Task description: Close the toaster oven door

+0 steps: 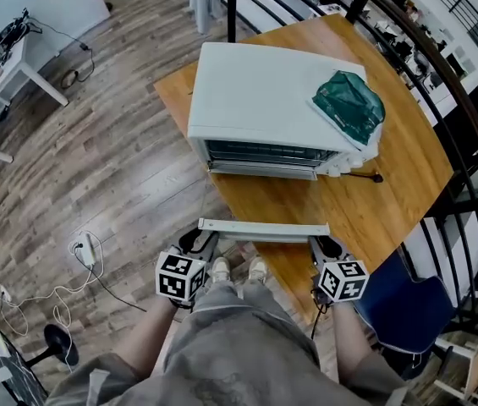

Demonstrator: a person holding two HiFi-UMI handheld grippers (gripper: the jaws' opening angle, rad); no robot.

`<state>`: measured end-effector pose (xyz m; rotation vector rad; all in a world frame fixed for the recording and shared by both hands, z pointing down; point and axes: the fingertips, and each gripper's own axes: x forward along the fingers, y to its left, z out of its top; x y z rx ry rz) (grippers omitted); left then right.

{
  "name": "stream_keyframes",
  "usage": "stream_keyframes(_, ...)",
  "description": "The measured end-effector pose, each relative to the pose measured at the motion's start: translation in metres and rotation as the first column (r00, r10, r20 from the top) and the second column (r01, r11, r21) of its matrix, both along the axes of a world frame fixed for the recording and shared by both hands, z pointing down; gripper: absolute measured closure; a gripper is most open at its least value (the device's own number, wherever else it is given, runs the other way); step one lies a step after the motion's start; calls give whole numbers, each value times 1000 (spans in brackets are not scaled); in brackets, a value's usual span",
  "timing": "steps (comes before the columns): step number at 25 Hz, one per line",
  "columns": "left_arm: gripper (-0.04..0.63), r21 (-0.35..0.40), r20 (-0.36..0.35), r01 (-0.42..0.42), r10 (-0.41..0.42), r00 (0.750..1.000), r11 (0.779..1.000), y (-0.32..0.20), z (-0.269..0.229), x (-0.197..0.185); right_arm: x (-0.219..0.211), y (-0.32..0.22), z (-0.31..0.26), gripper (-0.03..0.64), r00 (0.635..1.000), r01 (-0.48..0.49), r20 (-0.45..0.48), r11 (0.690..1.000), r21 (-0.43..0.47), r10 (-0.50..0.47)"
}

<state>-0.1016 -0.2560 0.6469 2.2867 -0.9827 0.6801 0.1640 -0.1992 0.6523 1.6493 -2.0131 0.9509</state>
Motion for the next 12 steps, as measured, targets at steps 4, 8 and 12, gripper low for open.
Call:
stream_keyframes(4,440,64,-61,65,-61,996,996,-21,-37,2,6,-22,-37,511,997,-20,70,995,99,13)
stream_keyframes(8,446,95,-117,117,-106,988,989,-47,-64,7,11,-50,-65,511,998,-7,61,985,174,-4)
stream_keyframes(12,446,139,-105,123,-109,988,983,-69,-82,12,16,-73,-84,511,998,-24,59,979,203,12)
